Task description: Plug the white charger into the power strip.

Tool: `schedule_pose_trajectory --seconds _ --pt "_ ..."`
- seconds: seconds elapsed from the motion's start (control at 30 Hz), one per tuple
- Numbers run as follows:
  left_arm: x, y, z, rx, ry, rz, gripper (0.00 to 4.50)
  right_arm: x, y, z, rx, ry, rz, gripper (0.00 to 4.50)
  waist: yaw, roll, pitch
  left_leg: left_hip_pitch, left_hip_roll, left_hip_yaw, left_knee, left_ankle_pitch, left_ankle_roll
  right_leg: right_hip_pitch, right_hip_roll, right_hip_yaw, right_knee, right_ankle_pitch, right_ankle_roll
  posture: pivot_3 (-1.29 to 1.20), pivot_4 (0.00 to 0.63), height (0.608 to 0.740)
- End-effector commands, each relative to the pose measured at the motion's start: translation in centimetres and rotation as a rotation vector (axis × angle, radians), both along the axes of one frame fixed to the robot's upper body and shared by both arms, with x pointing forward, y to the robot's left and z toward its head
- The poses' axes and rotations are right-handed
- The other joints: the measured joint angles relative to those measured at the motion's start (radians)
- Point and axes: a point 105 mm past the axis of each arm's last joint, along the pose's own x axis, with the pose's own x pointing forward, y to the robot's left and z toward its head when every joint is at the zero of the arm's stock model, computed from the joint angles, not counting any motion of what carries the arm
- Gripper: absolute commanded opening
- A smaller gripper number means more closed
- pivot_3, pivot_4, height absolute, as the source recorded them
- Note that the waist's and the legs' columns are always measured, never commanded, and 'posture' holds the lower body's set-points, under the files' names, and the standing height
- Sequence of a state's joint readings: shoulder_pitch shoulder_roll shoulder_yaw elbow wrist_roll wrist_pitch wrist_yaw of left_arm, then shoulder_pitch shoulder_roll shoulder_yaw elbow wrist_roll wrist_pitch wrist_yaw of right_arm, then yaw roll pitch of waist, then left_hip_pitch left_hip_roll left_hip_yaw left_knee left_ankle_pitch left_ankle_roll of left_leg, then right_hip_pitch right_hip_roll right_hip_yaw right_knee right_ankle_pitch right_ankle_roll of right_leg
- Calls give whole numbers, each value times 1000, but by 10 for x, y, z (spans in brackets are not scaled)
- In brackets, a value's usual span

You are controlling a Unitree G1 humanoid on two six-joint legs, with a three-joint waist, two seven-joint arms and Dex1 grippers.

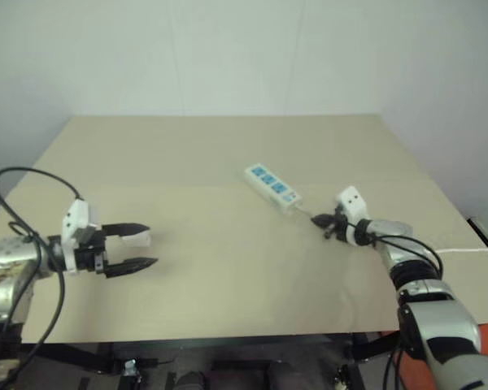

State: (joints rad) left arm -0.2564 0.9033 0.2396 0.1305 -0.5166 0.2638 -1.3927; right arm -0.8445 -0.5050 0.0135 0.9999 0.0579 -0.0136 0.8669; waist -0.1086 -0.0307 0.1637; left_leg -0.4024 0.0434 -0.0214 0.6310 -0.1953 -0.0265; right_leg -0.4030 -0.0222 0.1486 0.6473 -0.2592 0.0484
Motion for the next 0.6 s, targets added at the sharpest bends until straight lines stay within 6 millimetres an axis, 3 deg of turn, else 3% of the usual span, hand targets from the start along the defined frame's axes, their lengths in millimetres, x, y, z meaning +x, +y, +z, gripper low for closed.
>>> schedule_pose_trajectory --seconds 0.03,0.1,0.23,0.33,0.43,0.6 --pt "-3 7 10 7 -41 2 4500 -6 8 13 9 -78 65 19 -2 0 0 0 0 0 0 0 0 0 0 0 0 0 0 0 150 740" --pt "-3 9 10 9 -39 4 4500 -19 14 25 4 -130 129 19 -1 0 0 -1 0 0 -1 0 0 -1 0 0 0 0 0 0 150 740" --pt "-3 10 9 9 -39 6 4500 -66 17 47 -12 -217 217 19 12 2 1 -4 0 -2 -1 0 0 -3 0 -3 0 -1 0 0 150 740" --pt "-2 9 6 6 -33 1 4500 -92 7 46 -23 -180 202 19 17 3 2 -4 0 -2 -1 0 0 -3 -1 -3 0 -1 0 0 150 740" --pt "-1 7 3 2 -25 -11 4500 -96 -6 33 -44 -132 111 19 16 2 1 -2 0 -2 1 0 0 -1 0 -3 0 -4 7 0 150 740" --pt "6 2 5 -2 -32 -31 4500 -101 -2 25 -65 -146 97 1621 13 2 1 -1 0 -2 2 2 2 0 0 -3 1 -4 7 0 150 740"
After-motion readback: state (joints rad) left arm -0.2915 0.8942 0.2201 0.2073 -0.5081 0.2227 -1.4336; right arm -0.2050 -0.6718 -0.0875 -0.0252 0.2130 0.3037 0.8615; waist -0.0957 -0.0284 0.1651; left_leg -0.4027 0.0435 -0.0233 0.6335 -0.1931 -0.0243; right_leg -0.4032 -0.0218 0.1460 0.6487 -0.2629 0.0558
